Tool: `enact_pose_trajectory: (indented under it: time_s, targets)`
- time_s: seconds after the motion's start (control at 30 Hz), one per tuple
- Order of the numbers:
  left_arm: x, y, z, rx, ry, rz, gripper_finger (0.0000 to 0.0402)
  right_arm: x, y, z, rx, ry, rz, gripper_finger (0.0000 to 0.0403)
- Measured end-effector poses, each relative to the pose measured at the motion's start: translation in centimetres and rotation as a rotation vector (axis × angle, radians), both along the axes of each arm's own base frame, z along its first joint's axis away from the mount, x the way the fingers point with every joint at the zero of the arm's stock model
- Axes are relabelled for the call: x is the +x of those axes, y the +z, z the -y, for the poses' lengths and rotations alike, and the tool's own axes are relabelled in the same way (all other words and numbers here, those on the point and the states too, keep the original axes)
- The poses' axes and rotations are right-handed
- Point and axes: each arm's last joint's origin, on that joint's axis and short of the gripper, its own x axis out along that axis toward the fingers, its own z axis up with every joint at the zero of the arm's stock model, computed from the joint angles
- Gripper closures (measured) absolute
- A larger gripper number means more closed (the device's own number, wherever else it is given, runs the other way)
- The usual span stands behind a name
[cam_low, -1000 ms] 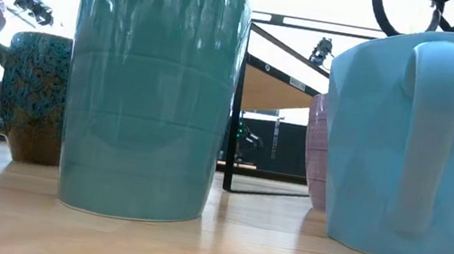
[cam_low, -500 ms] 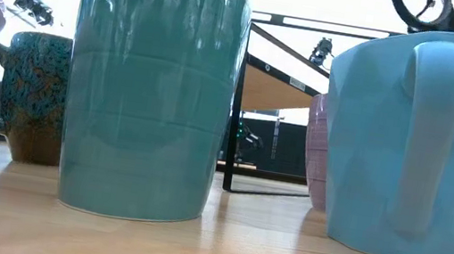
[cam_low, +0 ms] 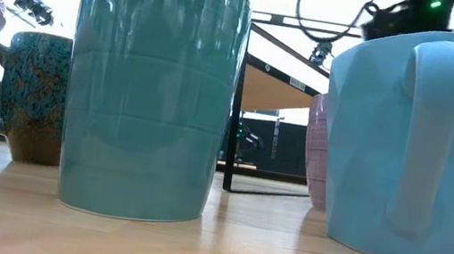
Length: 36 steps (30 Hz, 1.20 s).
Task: Place coffee mugs
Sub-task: Put the yellow mug on the shelf
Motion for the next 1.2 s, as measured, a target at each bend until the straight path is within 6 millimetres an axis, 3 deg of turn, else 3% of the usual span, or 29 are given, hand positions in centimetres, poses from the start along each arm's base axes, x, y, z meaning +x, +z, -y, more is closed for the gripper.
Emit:
enact_pose_trajectory:
  time_s: [0.17,0.3,0.5,0.63,0.9,1.2]
  targets:
    - [0.0,0.0,0.0,0.001,0.000,0.001,0.0230,0.9,2.2,2.0,-0.206,0.062,0.061,0.0367]
    - [0.0,0.0,0.0,0.001,-0.001,0.004,0.0230,2.2,4.4,2.6,-0.258,0.197,0.122,0.0367]
    - [0.1,0.1,0.0,0.007,-0.005,0.011,0.0230,4.6,8.1,3.1,-0.121,0.445,0.325,0.0367]
    - [0.1,0.1,0.0,0.001,-0.001,0.014,0.0230,5.8,9.5,3.2,0.015,0.574,0.418,0.0367]
    - [0.0,1.0,0.0,0.001,-0.001,0.029,0.0230,9.8,8.4,2.4,0.167,0.721,0.287,0.0367]
    - [0.1,2.0,0.0,0.003,-0.001,0.054,0.0230,13.3,7.4,2.6,0.172,0.765,0.228,0.0367]
